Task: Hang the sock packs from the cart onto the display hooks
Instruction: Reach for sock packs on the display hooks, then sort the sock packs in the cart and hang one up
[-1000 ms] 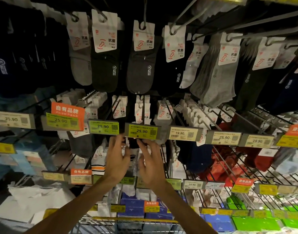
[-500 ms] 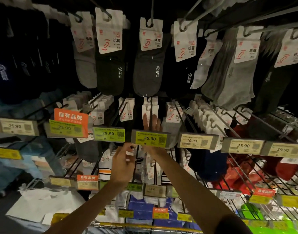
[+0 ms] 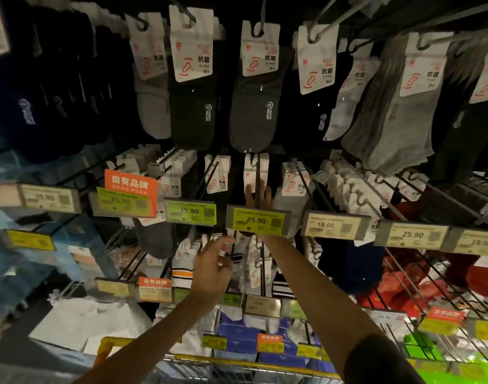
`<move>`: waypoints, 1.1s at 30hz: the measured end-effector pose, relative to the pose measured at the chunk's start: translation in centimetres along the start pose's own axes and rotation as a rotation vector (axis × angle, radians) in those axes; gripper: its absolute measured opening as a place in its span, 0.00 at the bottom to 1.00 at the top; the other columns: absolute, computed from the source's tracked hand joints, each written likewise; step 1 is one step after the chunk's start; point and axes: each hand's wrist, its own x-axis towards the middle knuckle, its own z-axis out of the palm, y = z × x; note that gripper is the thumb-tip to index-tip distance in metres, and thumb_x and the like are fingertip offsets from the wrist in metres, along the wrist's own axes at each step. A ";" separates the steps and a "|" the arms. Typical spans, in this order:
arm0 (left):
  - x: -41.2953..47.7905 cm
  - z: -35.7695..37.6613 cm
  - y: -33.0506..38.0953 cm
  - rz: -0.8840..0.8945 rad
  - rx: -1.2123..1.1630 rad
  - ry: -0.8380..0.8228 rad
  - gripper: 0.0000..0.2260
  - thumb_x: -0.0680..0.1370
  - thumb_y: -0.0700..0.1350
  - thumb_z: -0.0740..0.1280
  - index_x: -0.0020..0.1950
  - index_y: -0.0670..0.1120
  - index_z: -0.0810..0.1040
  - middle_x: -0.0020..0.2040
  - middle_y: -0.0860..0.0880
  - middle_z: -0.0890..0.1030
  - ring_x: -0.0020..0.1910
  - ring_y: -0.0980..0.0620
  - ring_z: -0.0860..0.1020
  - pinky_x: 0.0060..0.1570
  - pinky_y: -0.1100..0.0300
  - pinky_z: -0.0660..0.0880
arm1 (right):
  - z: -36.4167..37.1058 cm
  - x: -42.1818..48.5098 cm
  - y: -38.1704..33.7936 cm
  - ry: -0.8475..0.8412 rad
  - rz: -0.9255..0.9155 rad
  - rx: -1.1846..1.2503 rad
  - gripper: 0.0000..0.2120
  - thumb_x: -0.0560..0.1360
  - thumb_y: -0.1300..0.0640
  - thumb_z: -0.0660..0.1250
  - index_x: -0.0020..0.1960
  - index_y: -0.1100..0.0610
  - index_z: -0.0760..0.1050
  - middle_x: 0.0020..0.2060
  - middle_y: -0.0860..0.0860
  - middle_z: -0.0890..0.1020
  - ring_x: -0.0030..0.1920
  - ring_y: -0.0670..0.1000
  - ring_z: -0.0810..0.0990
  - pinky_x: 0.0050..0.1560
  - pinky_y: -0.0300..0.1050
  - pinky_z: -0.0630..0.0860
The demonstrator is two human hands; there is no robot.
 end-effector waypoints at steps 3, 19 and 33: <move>-0.9 -0.2 -0.1 -0.007 0.025 -0.020 0.23 0.75 0.30 0.59 0.57 0.57 0.78 0.52 0.48 0.80 0.42 0.49 0.83 0.42 0.52 0.80 | 1.8 0.3 -1.2 0.112 -0.052 -0.078 0.07 0.81 0.57 0.62 0.49 0.59 0.76 0.53 0.56 0.78 0.56 0.56 0.77 0.45 0.34 0.71; -17.1 1.1 -4.6 -0.164 -0.027 -0.195 0.13 0.75 0.29 0.62 0.49 0.45 0.78 0.45 0.41 0.80 0.44 0.38 0.80 0.44 0.43 0.79 | 12.9 -21.8 11.2 0.334 -0.439 -0.331 0.09 0.71 0.62 0.63 0.47 0.62 0.80 0.61 0.61 0.73 0.64 0.63 0.67 0.54 0.60 0.79; -34.4 6.6 -15.6 -0.569 0.210 -0.406 0.12 0.81 0.33 0.59 0.60 0.40 0.78 0.52 0.34 0.80 0.44 0.39 0.78 0.38 0.54 0.71 | 25.7 -31.8 27.7 -0.202 -0.167 -0.246 0.15 0.73 0.64 0.65 0.59 0.65 0.78 0.57 0.63 0.77 0.63 0.59 0.69 0.59 0.46 0.74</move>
